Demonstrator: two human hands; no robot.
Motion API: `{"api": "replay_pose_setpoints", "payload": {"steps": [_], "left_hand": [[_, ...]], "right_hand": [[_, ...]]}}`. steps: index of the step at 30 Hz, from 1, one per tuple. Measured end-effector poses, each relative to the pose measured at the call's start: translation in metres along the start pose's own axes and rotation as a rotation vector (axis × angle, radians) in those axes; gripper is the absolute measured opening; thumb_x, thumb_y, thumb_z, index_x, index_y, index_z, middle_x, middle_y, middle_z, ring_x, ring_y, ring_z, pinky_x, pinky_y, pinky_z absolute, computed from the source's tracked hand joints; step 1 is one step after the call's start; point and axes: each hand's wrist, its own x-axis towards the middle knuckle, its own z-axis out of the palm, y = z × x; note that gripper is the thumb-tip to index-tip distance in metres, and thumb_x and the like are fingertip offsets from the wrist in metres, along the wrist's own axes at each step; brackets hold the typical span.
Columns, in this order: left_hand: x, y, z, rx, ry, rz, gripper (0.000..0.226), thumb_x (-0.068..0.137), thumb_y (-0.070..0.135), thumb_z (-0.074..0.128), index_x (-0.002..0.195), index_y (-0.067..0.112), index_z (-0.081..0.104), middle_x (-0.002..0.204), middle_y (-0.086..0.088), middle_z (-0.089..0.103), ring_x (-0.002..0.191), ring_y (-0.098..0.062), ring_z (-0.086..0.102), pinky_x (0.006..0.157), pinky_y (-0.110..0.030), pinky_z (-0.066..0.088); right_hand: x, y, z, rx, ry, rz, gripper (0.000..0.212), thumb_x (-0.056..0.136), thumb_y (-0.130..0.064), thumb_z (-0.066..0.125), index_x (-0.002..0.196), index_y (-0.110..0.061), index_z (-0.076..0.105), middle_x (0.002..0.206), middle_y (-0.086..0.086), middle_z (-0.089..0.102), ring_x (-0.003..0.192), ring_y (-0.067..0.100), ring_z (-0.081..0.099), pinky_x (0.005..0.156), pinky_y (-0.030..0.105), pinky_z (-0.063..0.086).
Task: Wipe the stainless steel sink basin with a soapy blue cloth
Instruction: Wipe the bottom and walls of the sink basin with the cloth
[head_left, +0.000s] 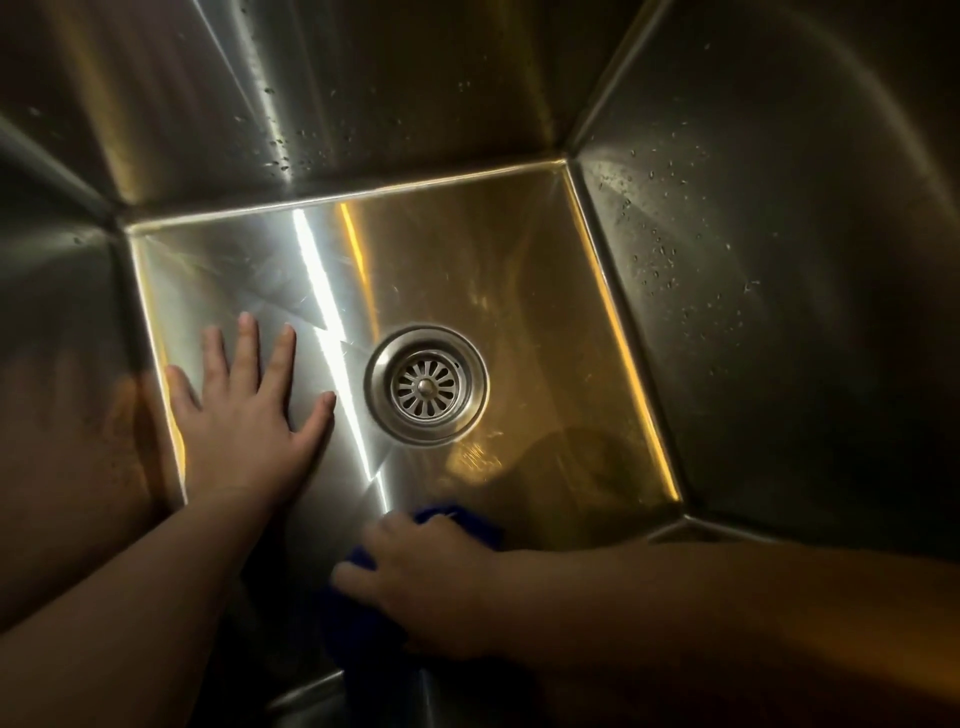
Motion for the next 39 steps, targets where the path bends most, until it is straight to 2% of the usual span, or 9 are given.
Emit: {"api": "replay_pose_setpoints", "payload": {"steps": [5,9,13,16,24,28,31,35,39], "left_hand": [[-0.001,0.001,-0.002,-0.013,-0.004,-0.002,0.073,0.086,0.062,0.022,0.151,0.028,0.014,0.160,-0.006,0.008,0.146,-0.028,0.000,0.113,-0.058,0.006],[0.000,0.001,-0.003,-0.010,-0.018,-0.006,0.074,0.086,0.062,0.023,0.151,0.028,0.015,0.160,-0.005,0.007,0.146,-0.027,0.000,0.113,-0.058,0.007],[0.001,0.000,-0.002,0.005,-0.029,-0.004,0.073,0.086,0.063,0.020,0.151,0.029,0.011,0.160,-0.004,0.003,0.146,-0.026,-0.004,0.113,-0.057,0.005],[0.001,0.000,-0.001,0.001,-0.036,-0.005,0.074,0.086,0.063,0.021,0.151,0.029,0.015,0.160,-0.004,0.005,0.146,-0.027,-0.002,0.113,-0.057,0.006],[0.002,0.000,-0.001,-0.001,-0.060,0.002,0.074,0.084,0.062,0.025,0.150,0.027,0.019,0.159,-0.005,0.010,0.146,-0.028,0.002,0.112,-0.060,0.010],[0.003,-0.001,-0.002,0.034,-0.069,0.000,0.075,0.085,0.062,0.024,0.150,0.028,0.017,0.159,-0.004,0.007,0.146,-0.027,0.002,0.113,-0.059,0.011],[0.003,-0.001,-0.002,0.028,-0.072,-0.001,0.074,0.085,0.062,0.024,0.150,0.028,0.015,0.159,-0.004,0.006,0.146,-0.027,0.000,0.113,-0.058,0.010],[0.002,0.000,-0.002,0.020,-0.072,-0.013,0.074,0.085,0.061,0.026,0.150,0.027,0.017,0.158,-0.004,0.007,0.146,-0.027,0.003,0.113,-0.059,0.011],[0.003,0.002,-0.003,0.011,-0.065,-0.002,0.074,0.083,0.060,0.030,0.148,0.024,0.025,0.157,-0.008,0.018,0.145,-0.032,0.013,0.110,-0.061,0.014]], "right_hand": [[0.010,0.002,-0.002,-0.190,0.155,-0.206,0.049,0.085,-0.035,0.054,0.131,-0.028,0.041,0.120,0.008,0.049,0.104,0.024,0.050,0.073,0.038,0.049],[-0.005,0.052,0.005,-0.160,0.267,-0.264,0.065,0.071,-0.042,0.070,0.128,-0.024,0.045,0.111,0.012,0.053,0.098,0.028,0.050,0.078,0.039,0.045],[-0.026,0.127,-0.011,-0.182,0.329,0.042,0.083,0.055,-0.046,0.078,0.123,-0.017,0.042,0.103,0.019,0.060,0.087,0.033,0.059,0.067,0.041,0.053],[-0.040,0.169,-0.033,-0.040,0.414,0.448,0.071,0.068,-0.040,0.068,0.130,-0.019,0.040,0.119,0.014,0.050,0.106,0.033,0.051,0.084,0.042,0.049],[0.032,0.212,-0.091,0.807,1.495,1.068,0.052,0.081,-0.027,0.066,0.125,-0.016,0.041,0.126,0.008,0.051,0.111,0.022,0.056,0.089,0.031,0.050],[0.080,0.225,-0.141,1.202,1.757,1.210,0.055,0.083,-0.022,0.063,0.128,-0.006,0.034,0.126,0.017,0.050,0.108,0.031,0.054,0.087,0.027,0.034],[0.102,0.205,-0.146,1.238,1.768,1.141,0.060,0.078,-0.017,0.068,0.127,-0.007,0.035,0.125,0.016,0.048,0.105,0.029,0.053,0.087,0.027,0.037],[0.132,0.161,-0.124,0.929,1.537,0.881,0.057,0.068,-0.022,0.071,0.114,-0.017,0.037,0.113,0.014,0.056,0.099,0.034,0.056,0.085,0.044,0.047],[0.154,0.124,-0.127,0.766,1.345,0.685,0.057,0.068,-0.016,0.078,0.114,-0.004,0.046,0.115,0.019,0.053,0.102,0.036,0.053,0.086,0.042,0.044]]}}
